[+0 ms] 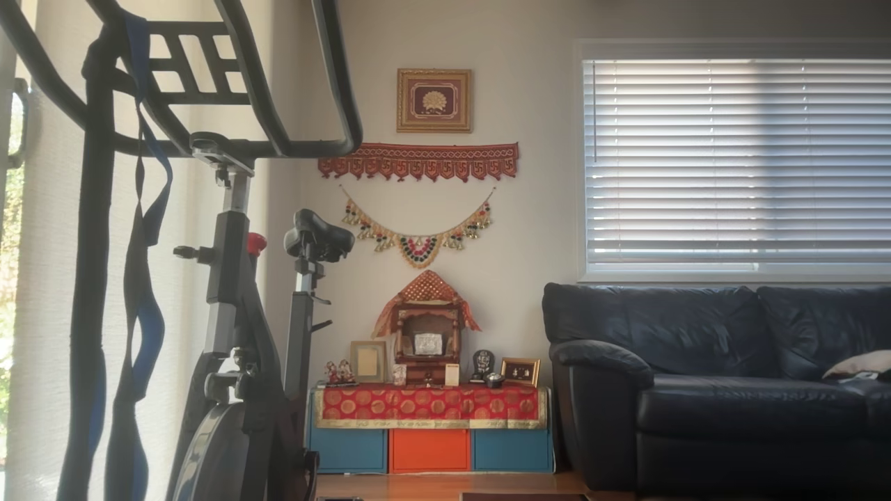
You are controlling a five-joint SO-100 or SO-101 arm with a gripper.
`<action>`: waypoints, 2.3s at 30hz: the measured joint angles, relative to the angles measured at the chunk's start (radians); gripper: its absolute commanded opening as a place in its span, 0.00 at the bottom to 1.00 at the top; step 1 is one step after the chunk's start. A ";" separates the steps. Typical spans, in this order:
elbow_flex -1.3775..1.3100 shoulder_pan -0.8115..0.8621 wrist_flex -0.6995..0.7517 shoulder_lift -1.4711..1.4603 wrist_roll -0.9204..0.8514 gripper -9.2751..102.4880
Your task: Sort medicines into box.
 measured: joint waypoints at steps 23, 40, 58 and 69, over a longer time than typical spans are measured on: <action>-0.012 0.000 -0.006 -0.005 -0.031 0.27; -0.012 0.000 0.138 0.031 -0.104 0.09; -0.479 0.097 0.617 -0.064 -0.172 0.09; -0.094 0.155 0.603 0.212 -0.256 0.09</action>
